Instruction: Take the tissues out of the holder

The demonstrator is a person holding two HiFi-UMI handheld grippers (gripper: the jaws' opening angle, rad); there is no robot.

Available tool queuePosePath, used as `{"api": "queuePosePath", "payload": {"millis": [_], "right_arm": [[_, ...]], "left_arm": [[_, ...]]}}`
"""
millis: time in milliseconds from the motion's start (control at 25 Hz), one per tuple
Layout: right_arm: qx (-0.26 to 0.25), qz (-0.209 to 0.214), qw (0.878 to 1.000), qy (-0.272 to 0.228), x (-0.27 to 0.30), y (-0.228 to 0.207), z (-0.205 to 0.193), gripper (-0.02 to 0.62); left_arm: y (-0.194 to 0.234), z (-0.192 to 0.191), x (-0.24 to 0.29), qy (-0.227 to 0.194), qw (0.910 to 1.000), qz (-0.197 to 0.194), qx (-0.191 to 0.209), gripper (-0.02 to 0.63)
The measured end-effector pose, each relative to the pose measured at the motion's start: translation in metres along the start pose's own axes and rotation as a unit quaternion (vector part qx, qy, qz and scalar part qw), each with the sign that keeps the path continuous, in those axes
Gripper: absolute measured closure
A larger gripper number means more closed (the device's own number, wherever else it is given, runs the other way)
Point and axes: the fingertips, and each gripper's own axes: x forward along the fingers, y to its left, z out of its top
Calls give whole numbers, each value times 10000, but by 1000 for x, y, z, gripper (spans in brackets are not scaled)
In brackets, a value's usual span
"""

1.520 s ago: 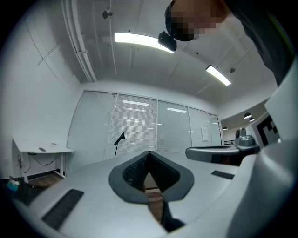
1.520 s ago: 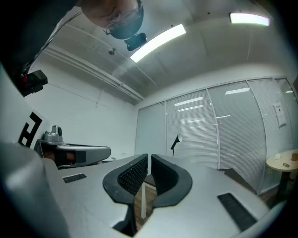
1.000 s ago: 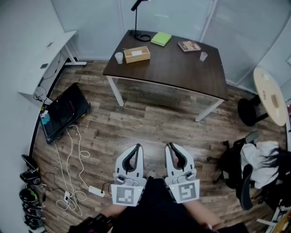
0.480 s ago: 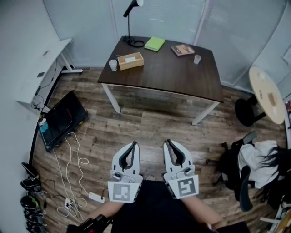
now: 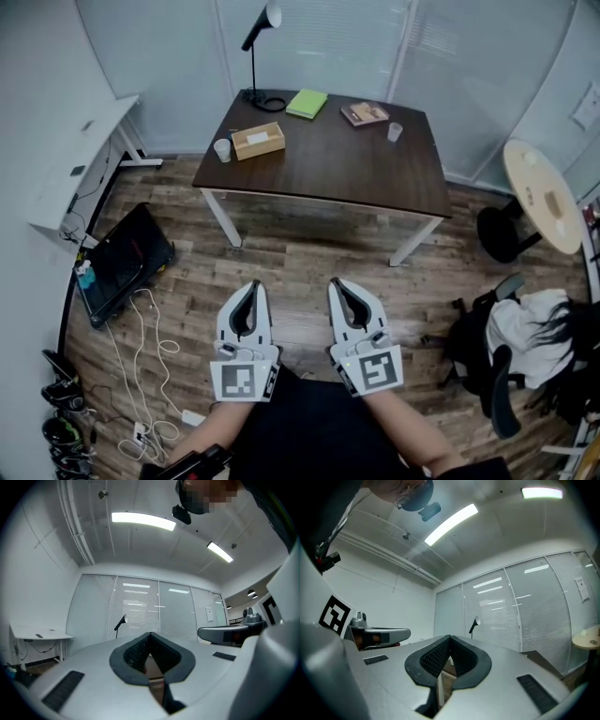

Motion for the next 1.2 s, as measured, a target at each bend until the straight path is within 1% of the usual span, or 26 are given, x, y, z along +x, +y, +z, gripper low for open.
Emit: {"api": "queuePosePath", "payload": {"millis": [120,320,440,560,720,800,1040,1200], "right_arm": [[39,-59,10000,44,-4,-4,-4,584],[36,-175,9996,241,1,-13,-19,584],[42,-249,9990,361,17,-21,-29,584],[32,-335,9988,349,44,-25,-32,584],[-235,-308,9977,549,93,-40,-44,584],[-233,-320,9972,635,124,-49,-54,584],[-72,-311,9955,888,238,-68,-81,584],[-13,-251,9940,1066,308,-71,-95,584]], "left_arm": [[0,-5,0,18,10000,17,-18,607],[14,-14,10,111,9999,58,-76,607],[26,-27,25,182,9997,26,-129,607],[42,-38,47,214,9996,-24,-154,607],[59,-58,96,238,9991,-149,-304,607],[74,-66,124,285,9984,-201,-437,607],[146,-80,211,469,9977,-194,-445,607],[195,-85,260,576,9971,-109,-477,607]]}}
